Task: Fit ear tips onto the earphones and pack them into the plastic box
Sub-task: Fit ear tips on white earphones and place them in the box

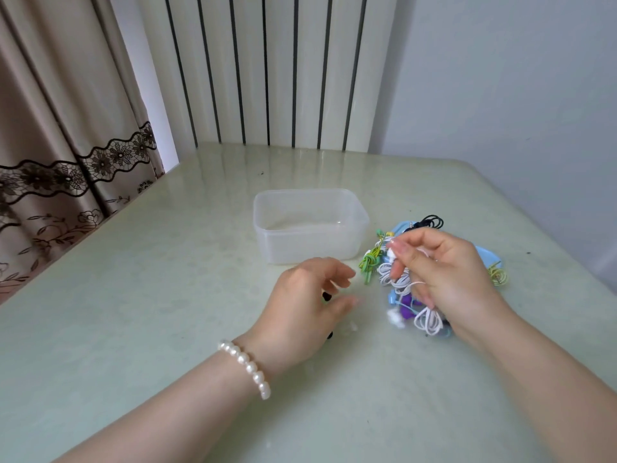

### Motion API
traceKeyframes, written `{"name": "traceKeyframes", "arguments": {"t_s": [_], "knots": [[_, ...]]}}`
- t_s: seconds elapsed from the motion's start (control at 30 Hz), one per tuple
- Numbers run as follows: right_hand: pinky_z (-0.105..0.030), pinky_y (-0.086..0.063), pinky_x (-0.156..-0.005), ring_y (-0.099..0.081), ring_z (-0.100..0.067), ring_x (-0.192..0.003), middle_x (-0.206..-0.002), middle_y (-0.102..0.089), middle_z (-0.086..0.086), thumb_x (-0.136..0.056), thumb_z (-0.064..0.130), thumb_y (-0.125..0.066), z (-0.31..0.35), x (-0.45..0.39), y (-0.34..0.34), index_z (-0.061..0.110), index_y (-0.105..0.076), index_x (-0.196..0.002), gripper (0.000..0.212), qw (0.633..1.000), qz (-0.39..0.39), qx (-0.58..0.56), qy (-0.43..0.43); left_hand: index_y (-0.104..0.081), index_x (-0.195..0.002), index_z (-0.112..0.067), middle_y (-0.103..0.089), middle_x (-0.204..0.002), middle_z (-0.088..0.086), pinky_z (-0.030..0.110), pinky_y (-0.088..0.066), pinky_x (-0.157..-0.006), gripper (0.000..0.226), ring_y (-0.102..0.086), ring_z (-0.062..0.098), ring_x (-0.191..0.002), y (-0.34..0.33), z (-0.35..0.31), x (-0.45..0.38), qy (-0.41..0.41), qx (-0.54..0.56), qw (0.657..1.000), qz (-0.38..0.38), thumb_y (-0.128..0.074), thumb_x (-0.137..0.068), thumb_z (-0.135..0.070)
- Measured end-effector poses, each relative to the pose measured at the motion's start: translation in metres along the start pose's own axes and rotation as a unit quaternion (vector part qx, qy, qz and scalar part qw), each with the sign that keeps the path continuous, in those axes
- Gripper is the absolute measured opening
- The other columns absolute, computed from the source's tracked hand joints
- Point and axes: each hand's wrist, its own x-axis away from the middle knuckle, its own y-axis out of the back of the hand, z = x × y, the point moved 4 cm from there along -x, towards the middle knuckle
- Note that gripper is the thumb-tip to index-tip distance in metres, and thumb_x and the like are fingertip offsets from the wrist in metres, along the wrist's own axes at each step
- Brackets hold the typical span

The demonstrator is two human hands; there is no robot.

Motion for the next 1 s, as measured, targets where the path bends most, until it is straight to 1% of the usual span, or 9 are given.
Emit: {"name": "traceKeyframes", "arguments": {"t_s": [0.1, 0.17, 0.27, 0.4, 0.53, 0.67, 0.87, 0.93, 1.0], "knots": [[-0.015, -0.021, -0.033, -0.023, -0.008, -0.03, -0.052, -0.06, 0.0, -0.086, 0.016, -0.058, 0.001, -0.002, 0.003, 0.01, -0.061, -0.077, 0.011, 1.0, -0.013, -0.014, -0.009, -0.071, -0.093, -0.026, -0.054, -0.09, -0.008, 0.017, -0.035, -0.079, 0.013, -0.047, 0.01, -0.09, -0.004, 0.004, -0.001, -0.02, -0.117, 0.992, 0.039, -0.067, -0.081, -0.03], [-0.015, -0.024, -0.033, -0.024, -0.007, -0.029, -0.054, -0.063, 0.0, -0.086, 0.015, -0.059, 0.001, -0.002, 0.004, 0.011, -0.062, -0.077, 0.01, 1.0, -0.008, 0.029, -0.003, -0.071, -0.095, -0.031, -0.047, -0.091, -0.012, 0.023, -0.031, -0.086, 0.02, -0.04, 0.011, -0.094, -0.007, 0.004, -0.001, -0.018, -0.165, 0.984, 0.06, -0.067, -0.079, -0.042], [-0.014, -0.026, -0.033, -0.024, -0.006, -0.029, -0.058, -0.068, -0.001, -0.087, 0.012, -0.06, -0.001, -0.001, 0.002, 0.014, -0.062, -0.075, 0.012, 0.996, 0.023, 0.087, -0.01, -0.068, -0.104, -0.033, -0.041, -0.096, -0.013, 0.026, -0.024, -0.084, 0.038, -0.035, 0.011, -0.099, -0.01, 0.002, 0.002, -0.025, -0.232, 0.969, 0.077, -0.064, -0.074, -0.056], [-0.015, -0.025, -0.035, -0.022, -0.013, -0.034, -0.069, -0.073, 0.002, -0.089, 0.014, -0.058, -0.007, 0.002, -0.004, 0.016, -0.059, -0.077, 0.012, 0.99, 0.056, 0.118, -0.05, -0.065, -0.108, -0.032, -0.041, -0.102, -0.012, 0.027, -0.017, -0.075, 0.03, -0.036, 0.015, -0.105, -0.018, -0.004, 0.007, -0.048, -0.288, 0.953, 0.079, -0.059, -0.082, -0.045], [-0.017, -0.028, -0.035, -0.026, -0.017, -0.036, -0.076, -0.074, 0.007, -0.09, 0.017, -0.055, -0.008, 0.002, -0.006, 0.016, -0.057, -0.08, 0.011, 0.987, 0.058, 0.14, -0.056, -0.067, -0.101, -0.031, -0.045, -0.102, -0.012, 0.028, -0.018, -0.075, 0.019, -0.038, 0.015, -0.102, -0.021, -0.004, 0.008, -0.047, -0.264, 0.96, 0.079, -0.059, -0.084, -0.036], [-0.017, -0.029, -0.034, -0.029, -0.013, -0.032, -0.078, -0.073, 0.003, -0.091, 0.015, -0.053, -0.009, 0.003, -0.007, 0.015, -0.056, -0.079, 0.012, 0.987, 0.066, 0.138, -0.057, -0.067, -0.093, -0.032, -0.044, -0.094, -0.016, 0.027, -0.019, -0.073, 0.012, -0.036, 0.011, -0.093, -0.018, -0.001, 0.006, -0.044, -0.215, 0.973, 0.066, -0.06, -0.083, -0.028], [-0.015, -0.03, -0.033, -0.034, -0.004, -0.031, -0.079, -0.07, -0.004, -0.086, 0.01, -0.06, -0.008, 0.004, -0.009, 0.013, -0.063, -0.076, 0.011, 0.986, 0.069, 0.145, -0.035, -0.068, -0.087, -0.029, -0.061, -0.09, -0.015, 0.025, -0.028, -0.081, 0.011, -0.046, 0.008, -0.091, -0.011, 0.003, 0.003, -0.05, -0.182, 0.981, 0.051, -0.061, -0.084, -0.022], [-0.014, -0.03, -0.033, -0.036, -0.002, -0.031, -0.075, -0.069, -0.006, -0.085, 0.007, -0.062, -0.007, 0.004, -0.007, 0.012, -0.065, -0.074, 0.012, 0.99, 0.055, 0.129, -0.026, -0.069, -0.083, -0.026, -0.062, -0.077, -0.015, 0.019, -0.037, -0.075, 0.009, -0.051, 0.0, -0.074, -0.005, 0.004, 0.001, -0.018, -0.121, 0.992, 0.042, -0.063, -0.084, -0.019], [-0.015, -0.029, -0.035, -0.034, -0.003, -0.03, -0.066, -0.066, -0.004, -0.082, 0.006, -0.064, -0.006, 0.004, -0.006, 0.01, -0.067, -0.073, 0.01, 0.995, 0.041, 0.088, -0.021, -0.068, -0.074, -0.021, -0.068, -0.072, -0.004, 0.019, -0.047, -0.062, 0.013, -0.058, 0.001, -0.058, 0.001, 0.005, -0.002, 0.045, 0.017, 0.998, 0.028, -0.067, -0.081, -0.011]]}}
